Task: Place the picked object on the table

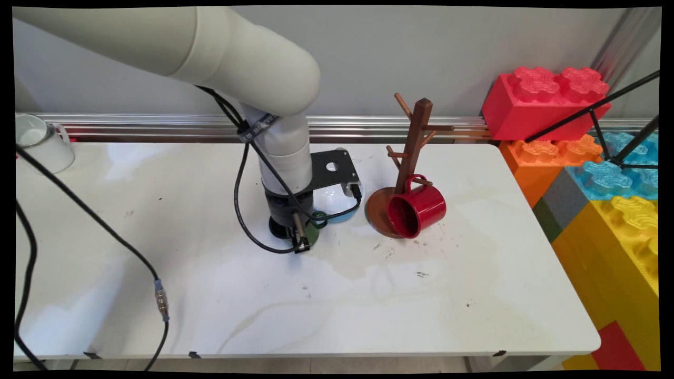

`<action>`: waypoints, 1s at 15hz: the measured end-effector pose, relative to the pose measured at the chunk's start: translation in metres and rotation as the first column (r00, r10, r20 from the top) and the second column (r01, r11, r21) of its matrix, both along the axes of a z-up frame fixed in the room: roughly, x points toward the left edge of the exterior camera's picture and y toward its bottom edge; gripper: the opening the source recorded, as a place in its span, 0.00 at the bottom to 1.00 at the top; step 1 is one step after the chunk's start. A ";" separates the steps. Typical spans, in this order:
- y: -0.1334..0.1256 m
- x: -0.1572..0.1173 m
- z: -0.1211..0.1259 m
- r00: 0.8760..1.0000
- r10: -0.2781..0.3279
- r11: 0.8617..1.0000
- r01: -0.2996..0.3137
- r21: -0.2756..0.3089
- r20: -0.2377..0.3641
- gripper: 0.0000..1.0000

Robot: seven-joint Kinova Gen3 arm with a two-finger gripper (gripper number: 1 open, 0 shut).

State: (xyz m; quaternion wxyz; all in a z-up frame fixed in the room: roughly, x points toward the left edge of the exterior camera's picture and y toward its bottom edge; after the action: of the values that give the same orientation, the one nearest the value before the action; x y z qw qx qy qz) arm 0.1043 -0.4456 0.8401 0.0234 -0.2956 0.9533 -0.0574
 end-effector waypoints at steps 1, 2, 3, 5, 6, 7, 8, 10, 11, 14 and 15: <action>-0.002 0.000 -0.002 1.000 0.000 1.000 0.000 0.004 0.005 0.00; -0.004 -0.001 -0.004 1.000 0.000 1.000 0.000 0.006 0.009 0.00; -0.006 -0.001 -0.006 1.000 0.000 1.000 0.000 0.009 0.013 0.00; -0.009 -0.001 -0.009 1.000 0.000 1.000 -0.001 0.014 0.020 0.00; -0.011 -0.001 -0.011 1.000 0.001 1.000 -0.001 0.017 0.024 0.00; -0.013 -0.002 -0.013 1.000 0.001 1.000 -0.002 0.020 0.027 0.00; -0.014 -0.002 -0.014 1.000 0.001 1.000 -0.002 0.022 0.029 0.00; -0.016 -0.002 -0.017 0.999 0.003 1.000 -0.004 0.027 0.035 0.00; -0.017 -0.002 -0.018 0.999 0.004 1.000 -0.005 0.028 0.037 0.00; -0.020 -0.002 -0.021 0.999 0.007 0.999 -0.008 0.033 0.042 0.00; -0.020 -0.002 -0.021 0.999 0.007 0.999 -0.009 0.034 0.042 0.00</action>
State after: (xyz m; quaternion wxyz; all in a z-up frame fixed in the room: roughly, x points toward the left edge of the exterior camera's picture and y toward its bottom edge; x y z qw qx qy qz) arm 0.1025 -0.4661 0.8188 0.0488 -0.2976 0.9523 -0.0472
